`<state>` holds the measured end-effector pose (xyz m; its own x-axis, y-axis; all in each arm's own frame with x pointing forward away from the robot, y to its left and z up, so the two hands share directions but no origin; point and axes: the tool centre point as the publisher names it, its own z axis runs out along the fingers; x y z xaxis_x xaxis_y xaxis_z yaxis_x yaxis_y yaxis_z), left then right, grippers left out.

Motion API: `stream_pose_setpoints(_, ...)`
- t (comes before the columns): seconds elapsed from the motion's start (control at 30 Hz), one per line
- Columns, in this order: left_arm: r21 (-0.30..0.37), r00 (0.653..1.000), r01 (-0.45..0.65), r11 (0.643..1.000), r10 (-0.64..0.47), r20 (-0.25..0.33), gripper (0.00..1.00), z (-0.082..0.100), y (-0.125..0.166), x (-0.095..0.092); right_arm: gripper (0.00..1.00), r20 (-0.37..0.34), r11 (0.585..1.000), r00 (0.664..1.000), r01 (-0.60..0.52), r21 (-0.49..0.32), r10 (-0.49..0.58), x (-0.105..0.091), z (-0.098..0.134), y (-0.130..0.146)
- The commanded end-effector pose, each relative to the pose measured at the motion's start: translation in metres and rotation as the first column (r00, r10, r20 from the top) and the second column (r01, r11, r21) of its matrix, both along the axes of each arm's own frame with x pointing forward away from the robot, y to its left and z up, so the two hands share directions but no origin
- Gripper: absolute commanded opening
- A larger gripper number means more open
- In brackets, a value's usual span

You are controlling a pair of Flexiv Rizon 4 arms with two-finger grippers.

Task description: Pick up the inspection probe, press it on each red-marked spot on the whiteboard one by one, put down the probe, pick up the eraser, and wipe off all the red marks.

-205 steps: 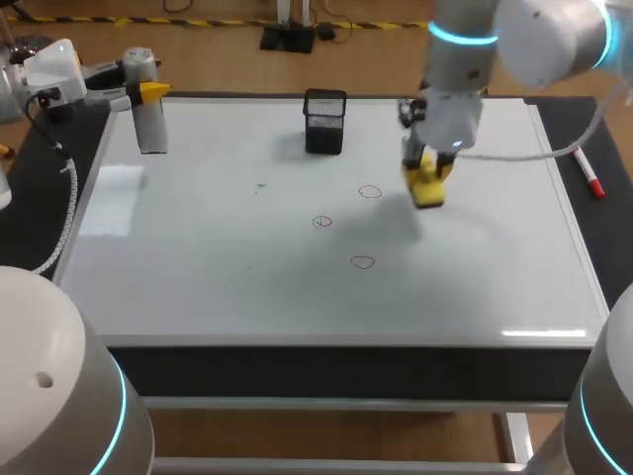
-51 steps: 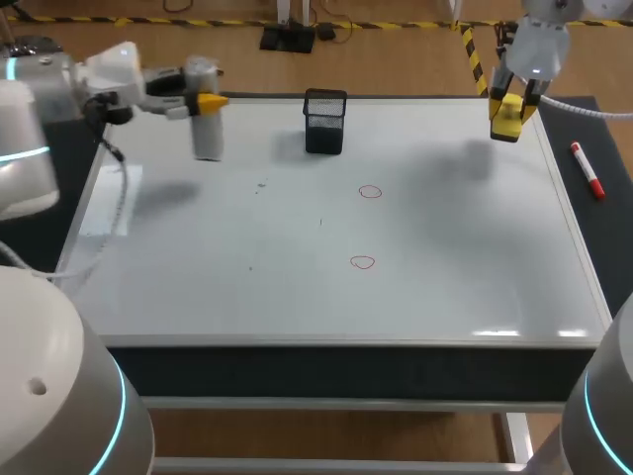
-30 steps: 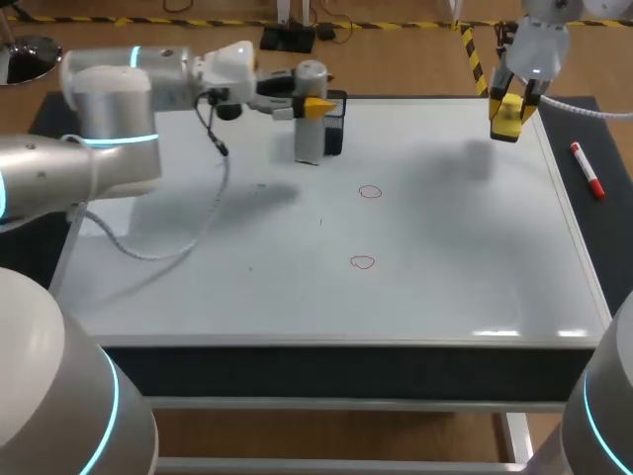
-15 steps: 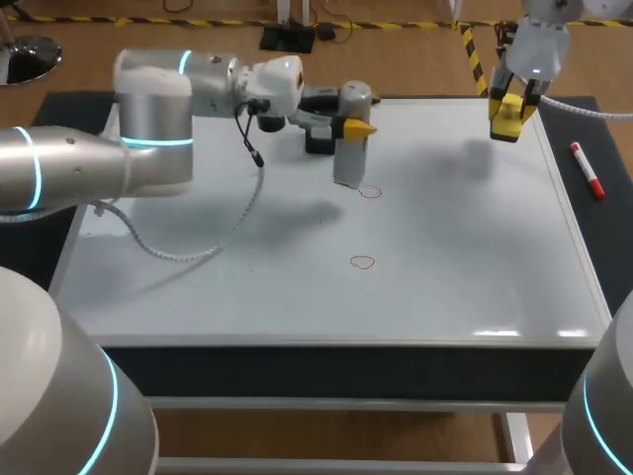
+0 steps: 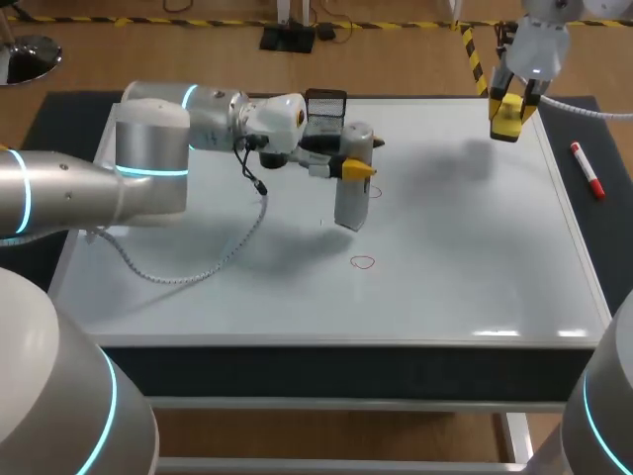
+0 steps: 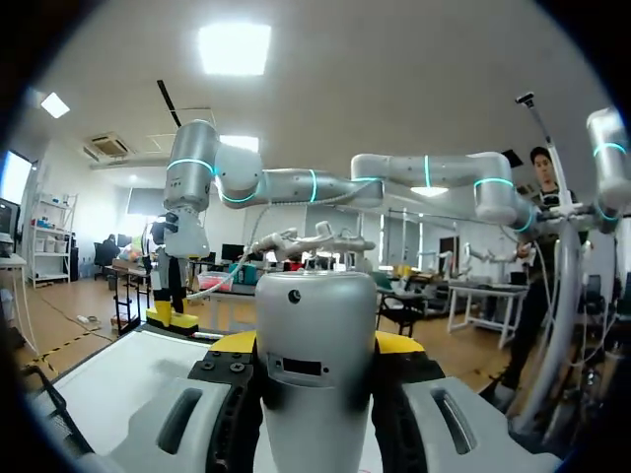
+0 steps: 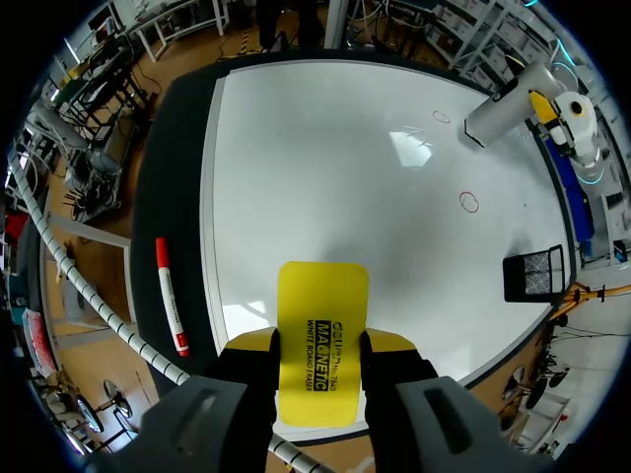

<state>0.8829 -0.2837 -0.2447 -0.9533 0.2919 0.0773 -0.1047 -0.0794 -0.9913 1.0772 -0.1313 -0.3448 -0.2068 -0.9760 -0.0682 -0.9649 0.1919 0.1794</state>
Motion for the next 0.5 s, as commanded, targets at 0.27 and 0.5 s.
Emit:
stream_pose_setpoints(0.27,-0.001,0.998,0.065,0.998,-0.065,-0.001,0.00,-0.007,-0.020,-0.020,0.00,-0.002,1.000,1.000,-0.003,-0.003,0.003,0.002,0.001,-0.001)
stream_pose_setpoints(0.5,0.005,0.999,0.048,0.999,-0.048,0.023,0.00,-0.005,-0.015,-0.010,0.00,-0.002,1.000,1.000,-0.003,-0.003,0.003,0.002,0.001,-0.001)
